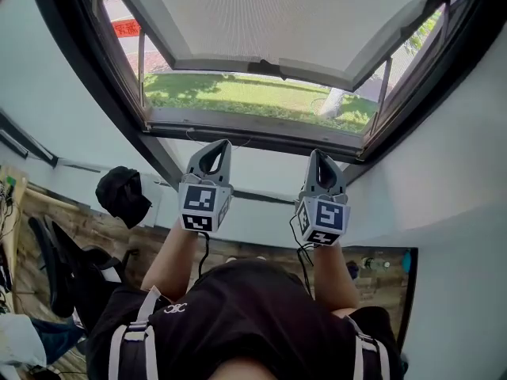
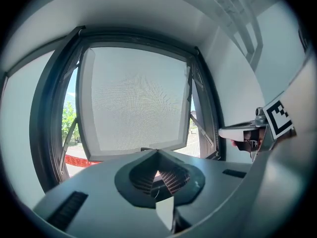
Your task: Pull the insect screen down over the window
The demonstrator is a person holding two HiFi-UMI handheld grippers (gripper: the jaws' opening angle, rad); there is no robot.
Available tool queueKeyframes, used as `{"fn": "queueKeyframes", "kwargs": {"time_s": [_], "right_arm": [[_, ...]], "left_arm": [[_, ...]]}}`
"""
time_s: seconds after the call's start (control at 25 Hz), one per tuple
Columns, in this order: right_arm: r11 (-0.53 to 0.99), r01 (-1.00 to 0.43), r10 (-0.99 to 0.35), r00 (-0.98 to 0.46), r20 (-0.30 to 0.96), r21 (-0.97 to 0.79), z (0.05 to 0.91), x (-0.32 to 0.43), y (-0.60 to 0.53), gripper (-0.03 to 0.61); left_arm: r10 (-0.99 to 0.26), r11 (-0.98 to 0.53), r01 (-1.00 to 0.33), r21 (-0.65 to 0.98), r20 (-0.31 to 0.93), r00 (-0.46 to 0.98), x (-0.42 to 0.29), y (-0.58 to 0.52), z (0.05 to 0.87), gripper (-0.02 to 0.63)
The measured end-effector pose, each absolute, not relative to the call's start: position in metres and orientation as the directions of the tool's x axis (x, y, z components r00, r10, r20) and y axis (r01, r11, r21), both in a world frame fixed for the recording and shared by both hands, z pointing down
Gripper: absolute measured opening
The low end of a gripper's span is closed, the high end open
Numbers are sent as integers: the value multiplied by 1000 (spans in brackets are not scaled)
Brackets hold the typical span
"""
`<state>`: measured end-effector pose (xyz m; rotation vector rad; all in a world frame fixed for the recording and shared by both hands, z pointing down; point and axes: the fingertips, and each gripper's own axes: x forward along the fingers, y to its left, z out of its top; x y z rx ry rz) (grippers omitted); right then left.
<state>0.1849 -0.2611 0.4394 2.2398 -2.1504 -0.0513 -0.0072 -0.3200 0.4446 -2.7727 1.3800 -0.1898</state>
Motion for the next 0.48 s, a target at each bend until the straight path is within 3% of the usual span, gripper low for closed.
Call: {"fn": "queueKeyframes", "kwargs": {"time_s": [0.48], "right_arm": [[-22,-999,-1000,22,19,31,446,186,-265,3]], "left_arm": [[-803,-595,-798,-95,107,586,-6,-321,449,8]]}}
